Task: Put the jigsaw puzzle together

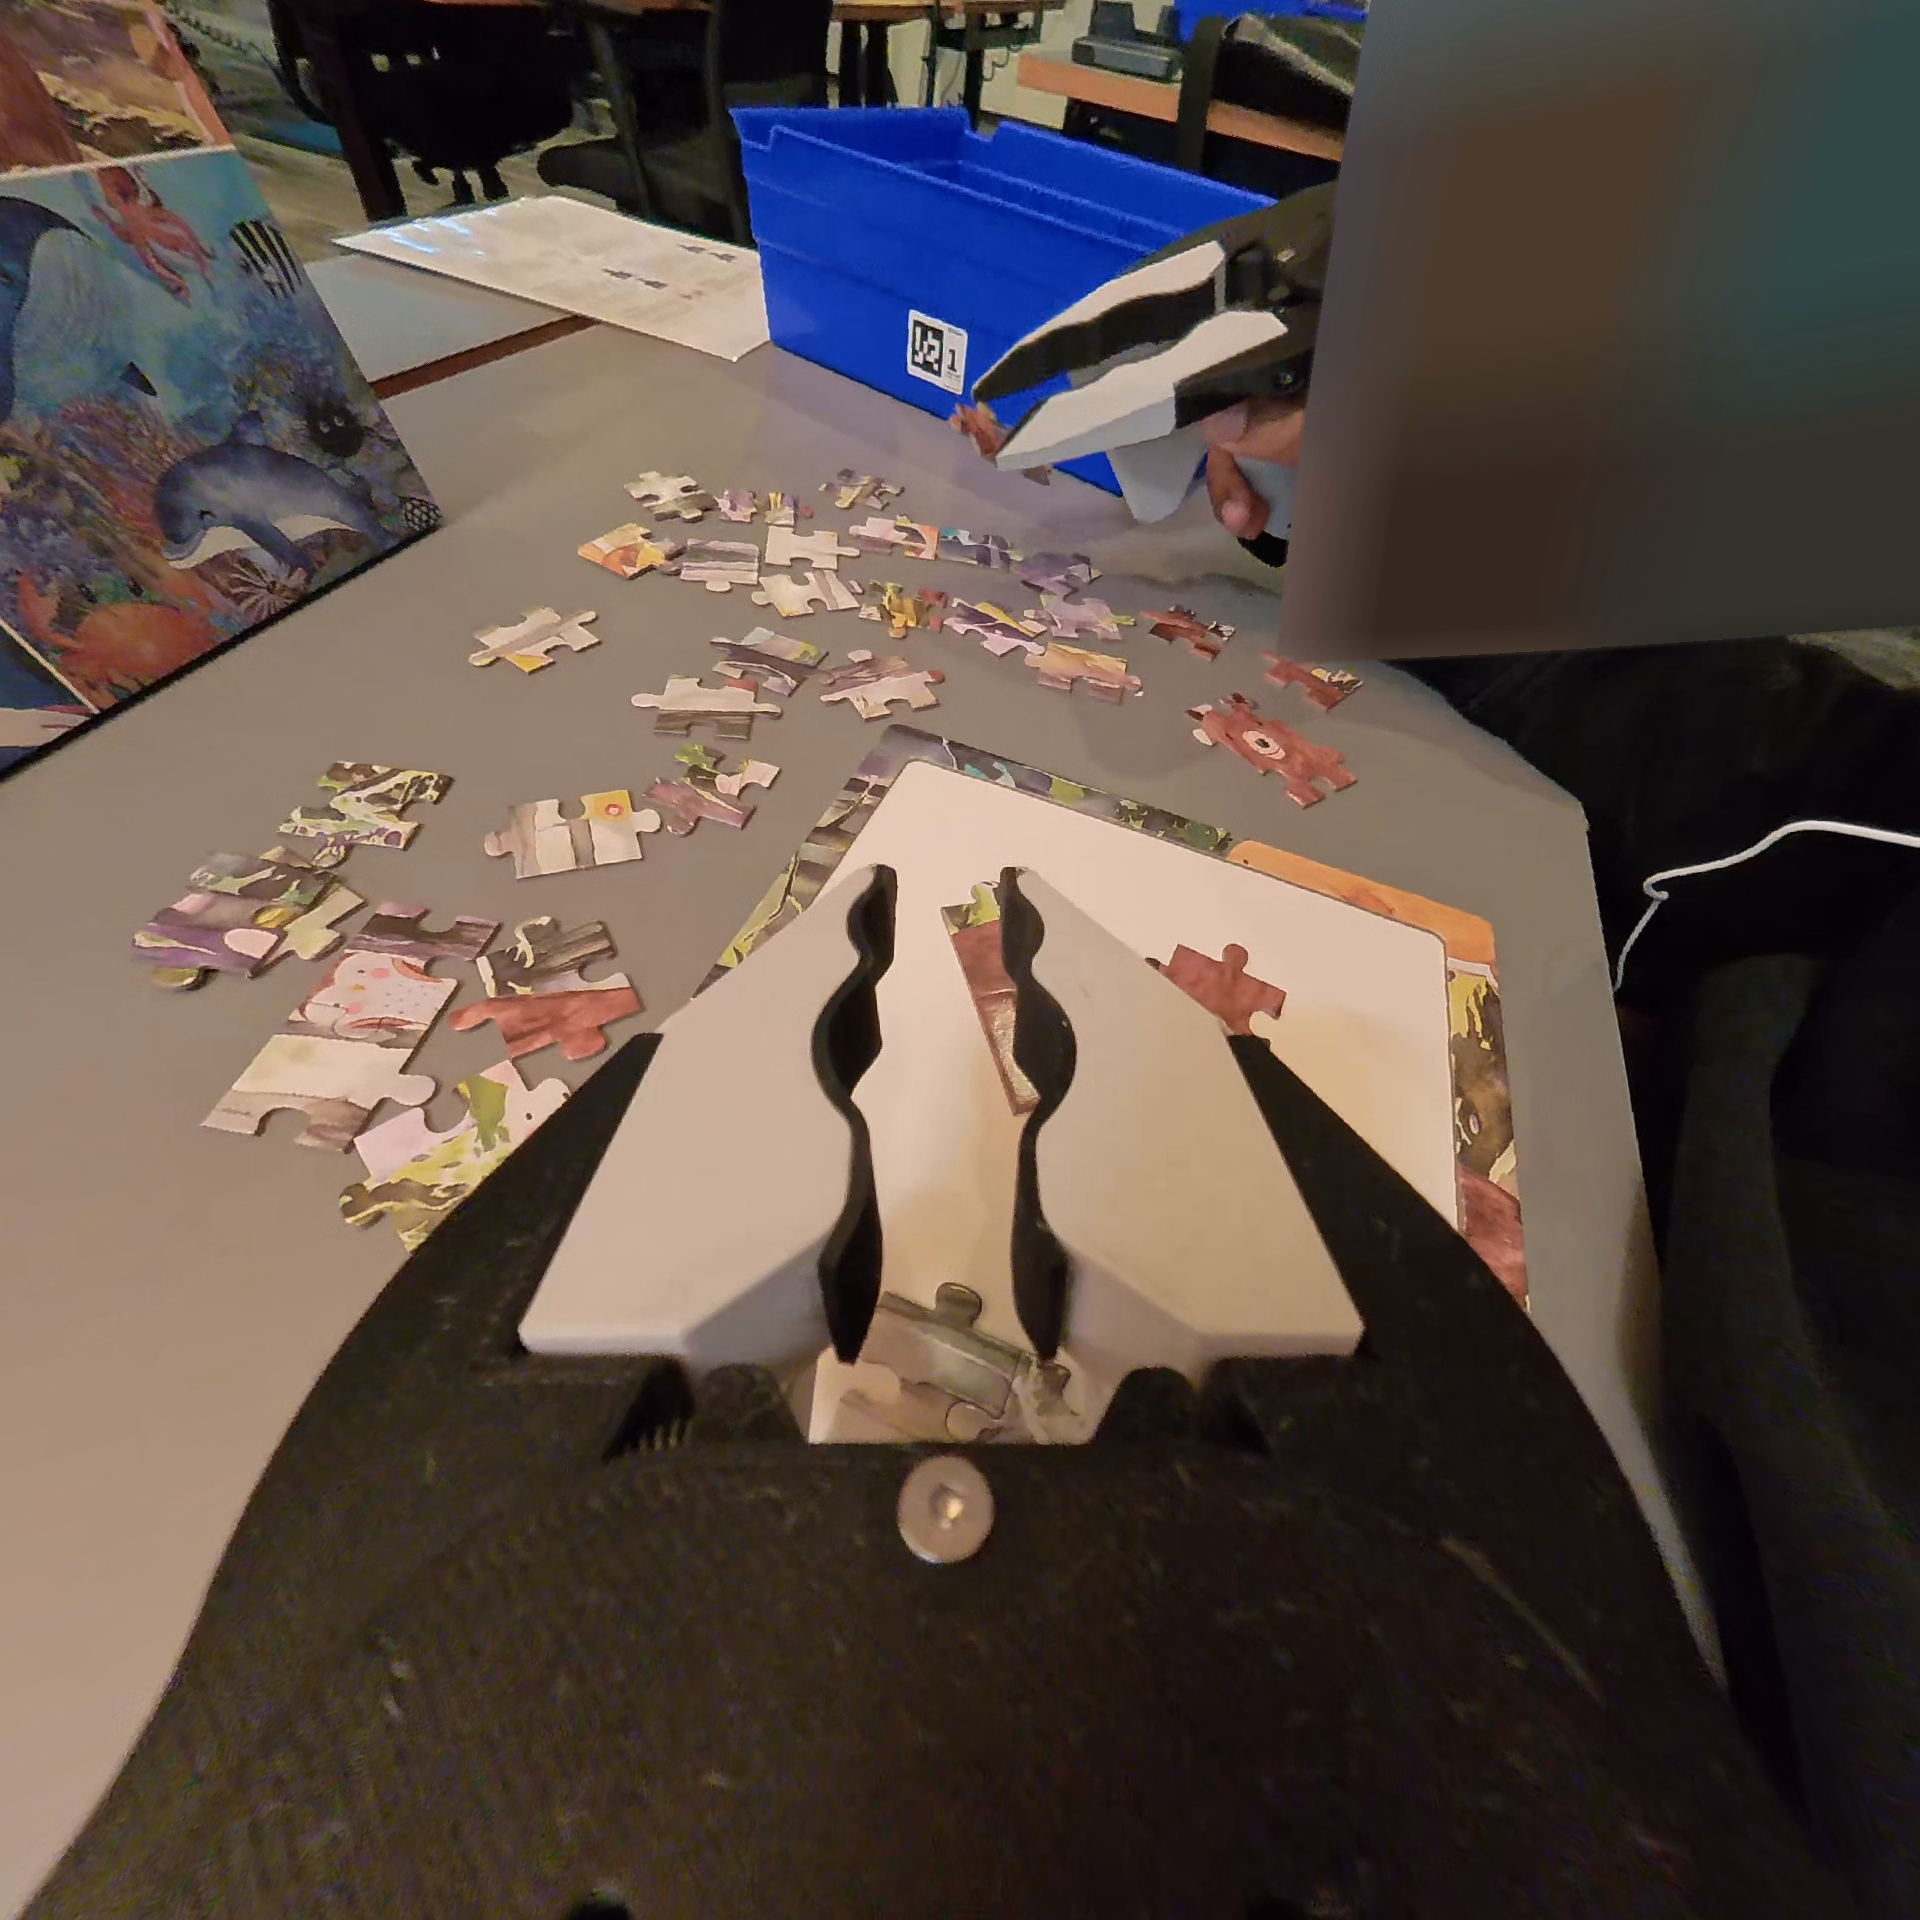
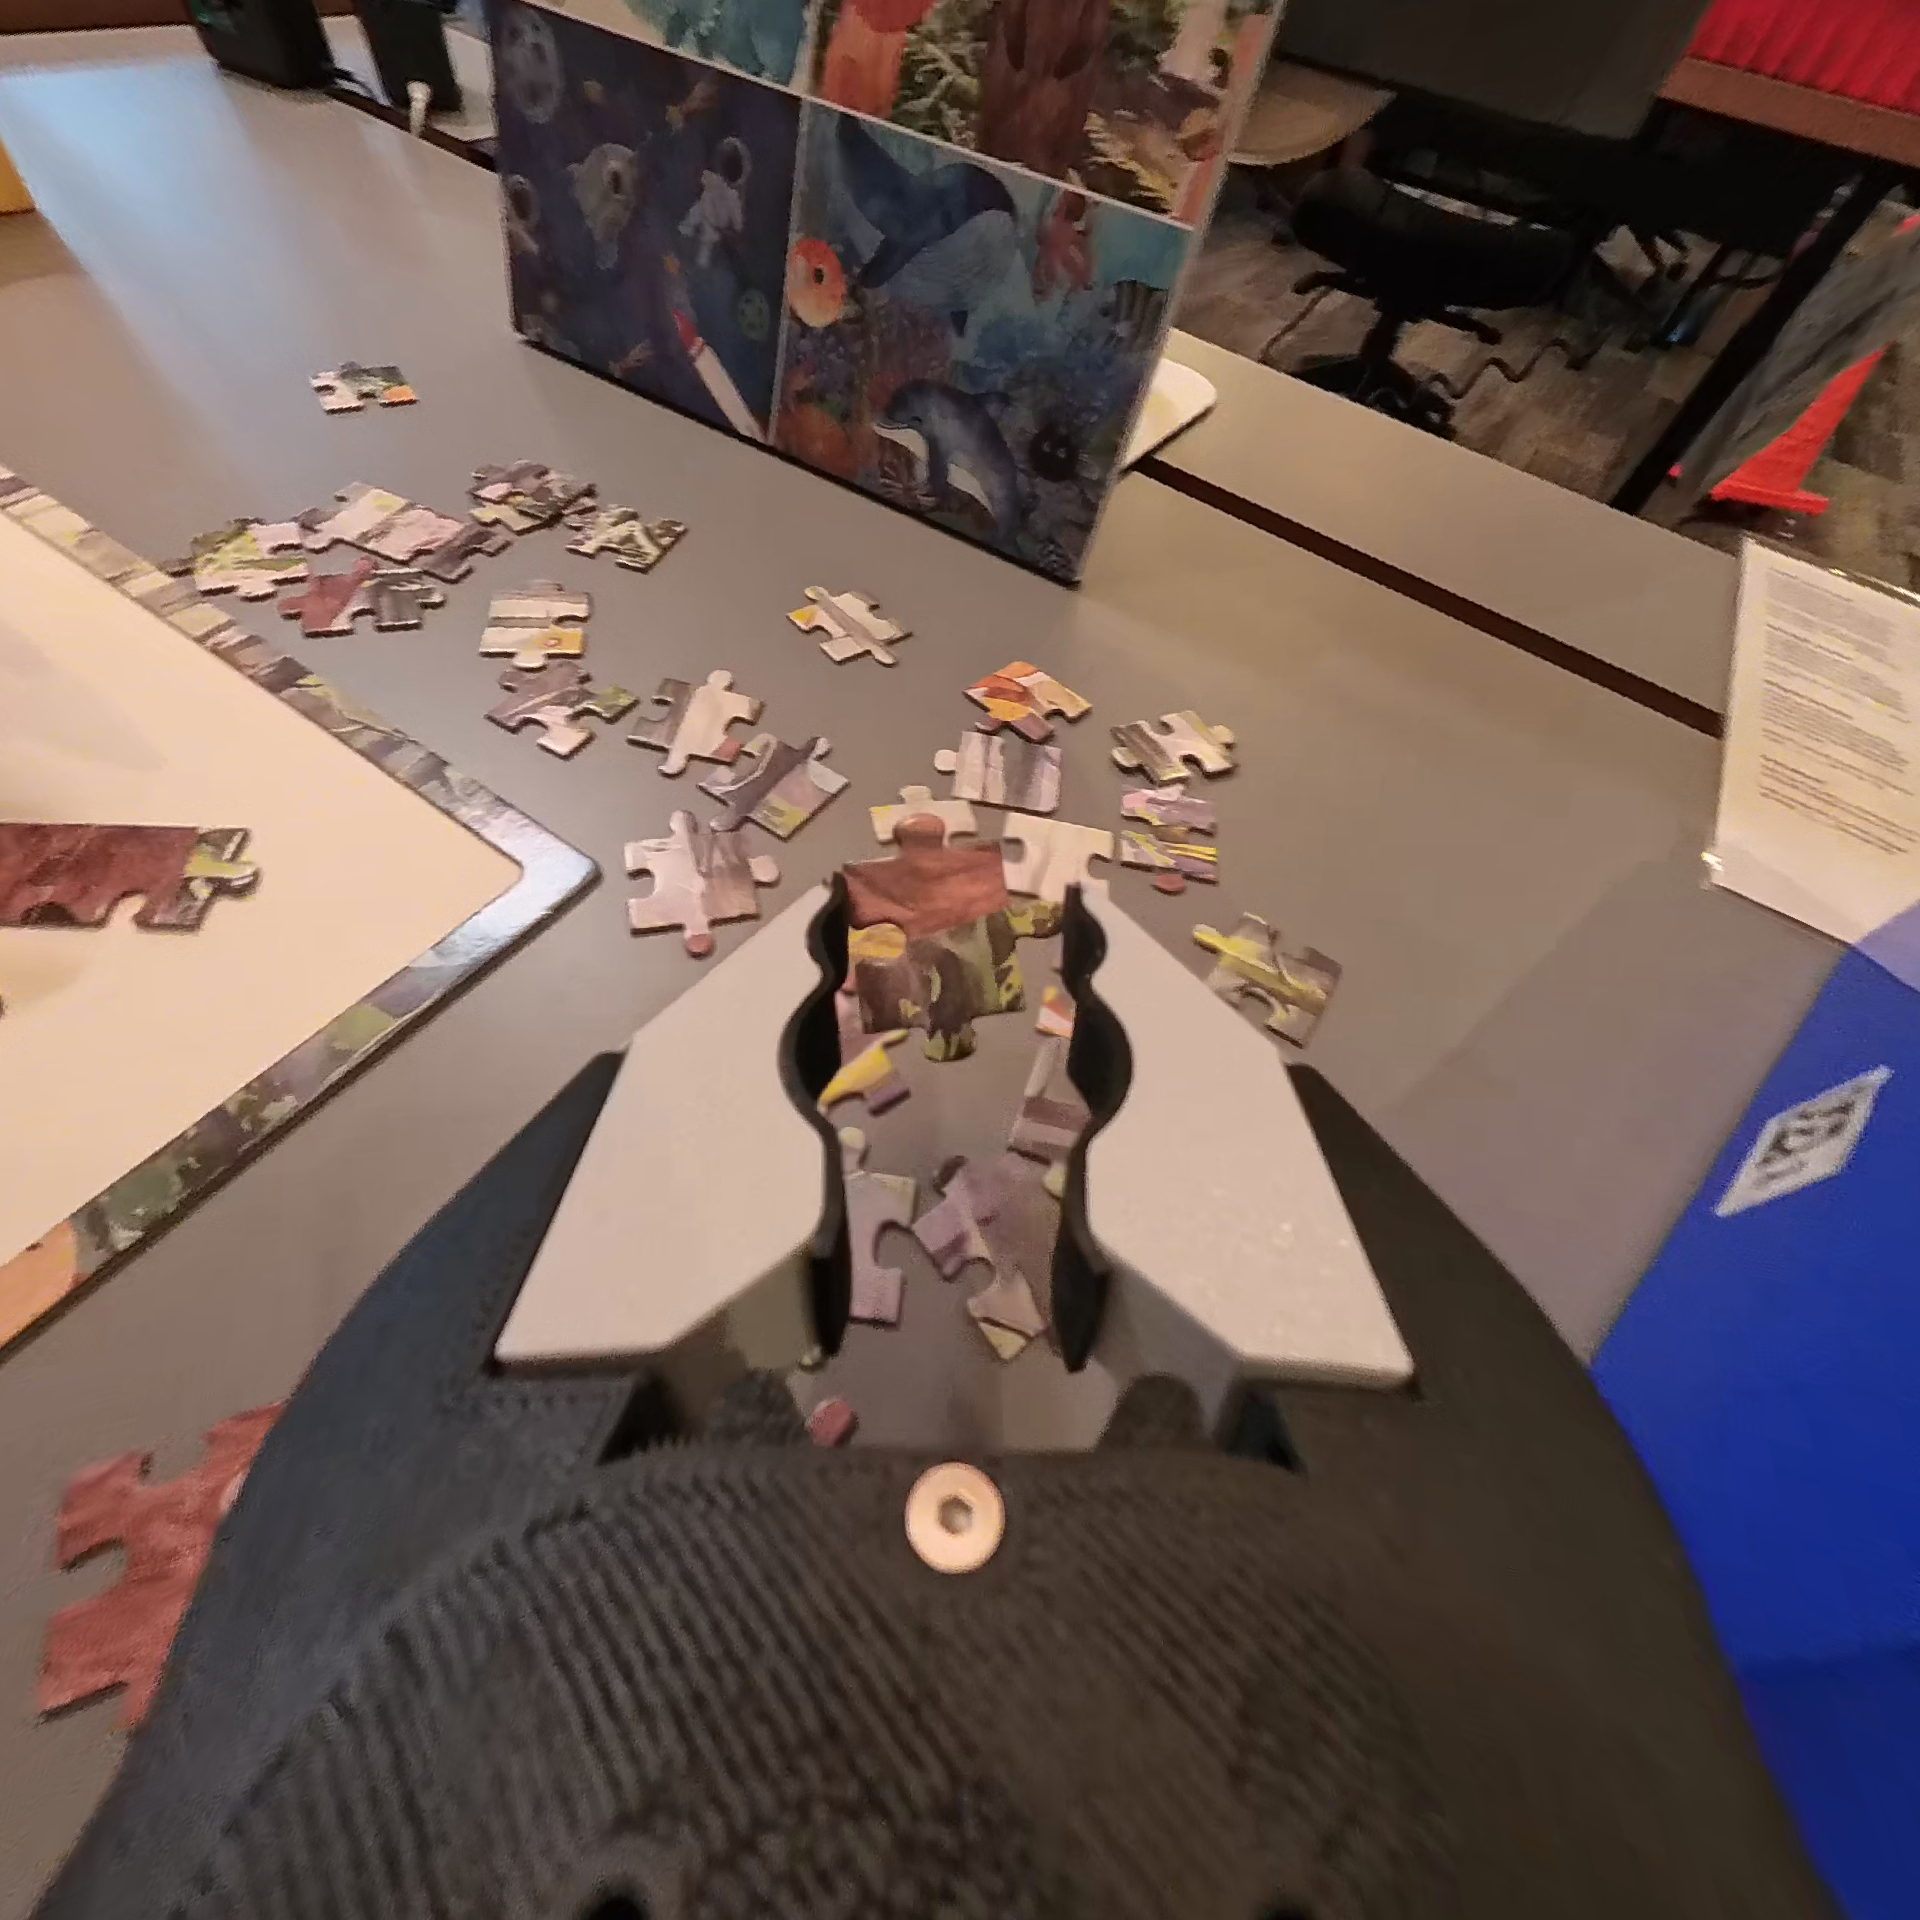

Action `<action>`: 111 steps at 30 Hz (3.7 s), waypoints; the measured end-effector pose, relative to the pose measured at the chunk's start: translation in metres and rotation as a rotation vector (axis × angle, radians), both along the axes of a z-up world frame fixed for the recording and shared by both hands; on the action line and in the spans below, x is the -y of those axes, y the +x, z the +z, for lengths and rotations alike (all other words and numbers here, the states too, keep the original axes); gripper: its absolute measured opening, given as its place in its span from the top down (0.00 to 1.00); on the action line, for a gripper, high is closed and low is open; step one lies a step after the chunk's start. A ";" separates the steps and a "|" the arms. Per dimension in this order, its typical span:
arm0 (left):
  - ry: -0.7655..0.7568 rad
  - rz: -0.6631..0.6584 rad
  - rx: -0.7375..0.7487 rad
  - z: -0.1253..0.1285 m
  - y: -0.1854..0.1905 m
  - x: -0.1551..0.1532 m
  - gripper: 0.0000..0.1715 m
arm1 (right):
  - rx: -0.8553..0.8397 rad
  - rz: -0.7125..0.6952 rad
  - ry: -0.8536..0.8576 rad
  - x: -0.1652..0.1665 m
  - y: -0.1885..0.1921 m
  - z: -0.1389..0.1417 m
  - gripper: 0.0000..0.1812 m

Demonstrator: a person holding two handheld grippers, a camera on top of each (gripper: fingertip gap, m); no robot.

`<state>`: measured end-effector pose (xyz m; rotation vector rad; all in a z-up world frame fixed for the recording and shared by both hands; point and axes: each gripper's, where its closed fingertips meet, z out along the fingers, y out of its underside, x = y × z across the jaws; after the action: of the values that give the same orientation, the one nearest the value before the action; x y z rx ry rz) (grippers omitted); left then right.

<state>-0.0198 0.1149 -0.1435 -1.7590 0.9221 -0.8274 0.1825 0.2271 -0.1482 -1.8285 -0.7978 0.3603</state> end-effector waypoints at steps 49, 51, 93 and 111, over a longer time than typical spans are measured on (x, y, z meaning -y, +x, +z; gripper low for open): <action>0.001 -0.002 -0.024 -0.005 0.001 0.001 0.89 | 0.102 0.402 -0.167 0.054 -0.062 -0.039 0.78; -0.001 -0.001 -0.024 -0.005 0.001 0.001 0.89 | 0.123 0.427 -0.199 0.059 -0.065 -0.047 0.78; -0.195 -0.050 -0.303 -0.050 0.011 0.022 0.81 | 0.298 0.741 -0.297 0.174 -0.152 -0.059 0.70; -0.289 -0.158 -0.331 -0.057 0.022 0.056 0.77 | 0.299 0.634 -0.272 0.166 -0.152 -0.062 0.86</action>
<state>0.0021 0.0589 -0.2008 -2.1386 1.2190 -0.8150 0.0304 0.0609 -0.2107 -1.8654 -1.6098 0.6301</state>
